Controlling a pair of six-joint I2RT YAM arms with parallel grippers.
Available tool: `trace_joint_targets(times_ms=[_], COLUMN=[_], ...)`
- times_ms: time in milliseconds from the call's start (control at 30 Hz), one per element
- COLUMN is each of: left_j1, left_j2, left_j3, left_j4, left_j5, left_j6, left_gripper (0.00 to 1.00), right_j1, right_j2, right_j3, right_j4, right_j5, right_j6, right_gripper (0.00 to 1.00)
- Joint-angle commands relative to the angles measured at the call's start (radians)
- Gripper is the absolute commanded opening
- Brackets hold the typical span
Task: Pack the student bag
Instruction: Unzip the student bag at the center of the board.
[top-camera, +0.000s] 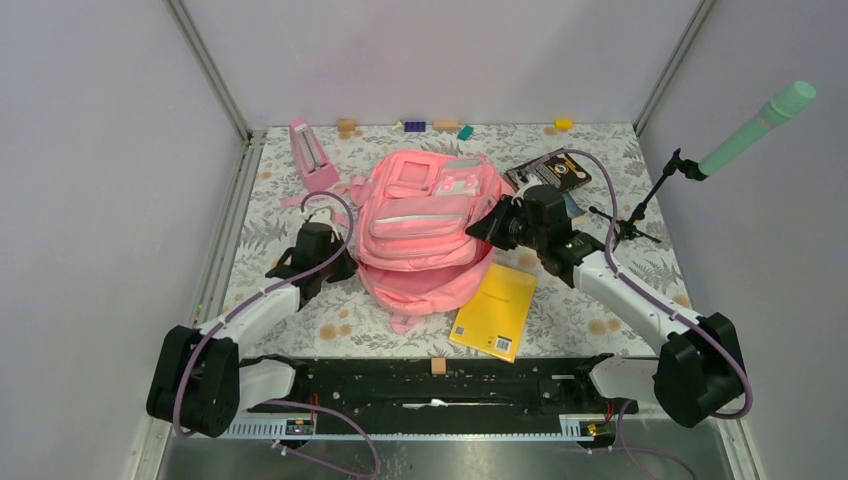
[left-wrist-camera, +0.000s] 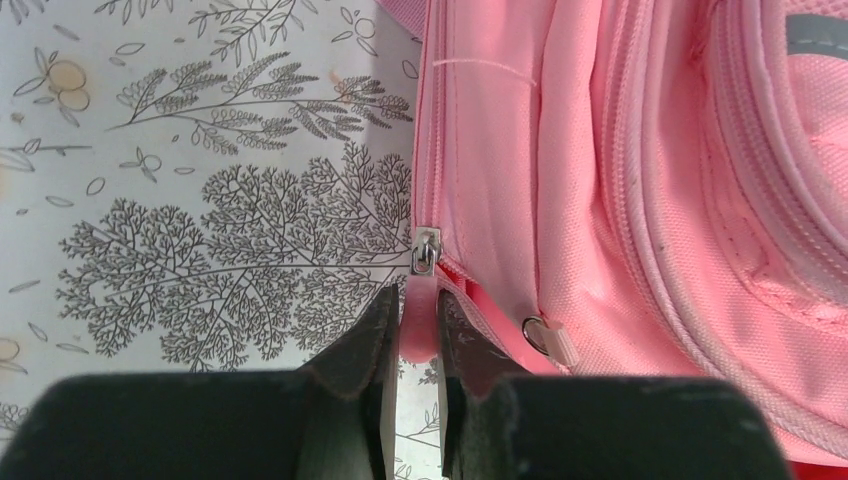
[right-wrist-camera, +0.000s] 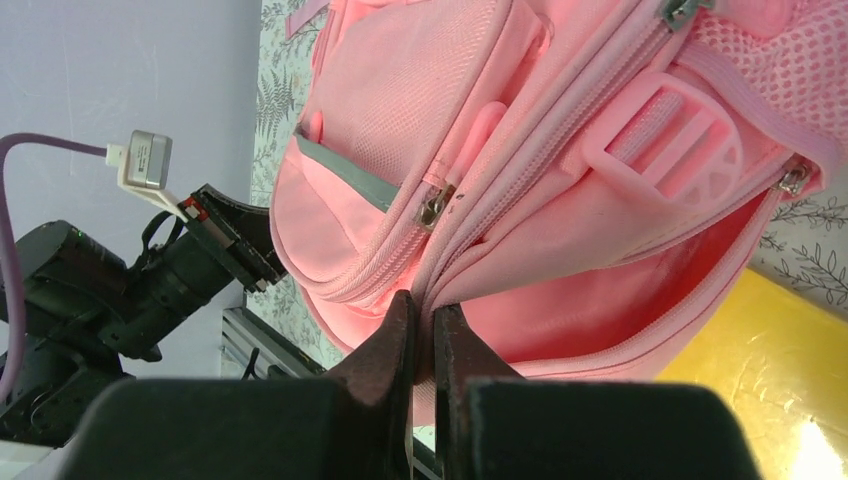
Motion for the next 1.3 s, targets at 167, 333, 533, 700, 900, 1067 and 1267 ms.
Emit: trace_joint_targets(times_ms=[167, 333, 533, 700, 900, 1067, 1267], left_j1=[0.039, 0.074, 0.085, 0.098, 0.115, 0.116, 0.131], left_j2=[0.028, 0.114, 0.25, 0.311, 0.391, 0.419, 0.458], left_j3=[0.086, 0.142, 0.27, 0.339, 0.415, 0.403, 0.432], left_j4=[0.108, 0.136, 0.105, 0.083, 0.071, 0.092, 0.122], left_j5=[-0.089, -0.087, -0.042, -0.026, 0.044, 0.059, 0.066], left_j6=[0.121, 0.127, 0.147, 0.159, 0.162, 0.145, 0.091], left_gripper=[0.09, 0.14, 0.15, 0.17, 0.12, 0.01, 0.01], right_j1=[-0.018, -0.018, -0.018, -0.019, -0.018, -0.019, -0.018], right_j2=[0.013, -0.001, -0.004, 0.011, 0.03, 0.017, -0.021], right_j3=[0.12, 0.117, 0.121, 0.142, 0.146, 0.133, 0.129], right_j4=[0.04, 0.034, 0.012, -0.044, -0.046, -0.048, -0.046], right_j5=[-0.128, -0.147, -0.196, -0.265, -0.328, -0.331, -0.361], right_j6=[-0.081, -0.082, -0.113, -0.158, -0.161, -0.162, -0.146], right_gripper=[0.0, 0.0, 0.0, 0.0, 0.0, 0.0, 0.0])
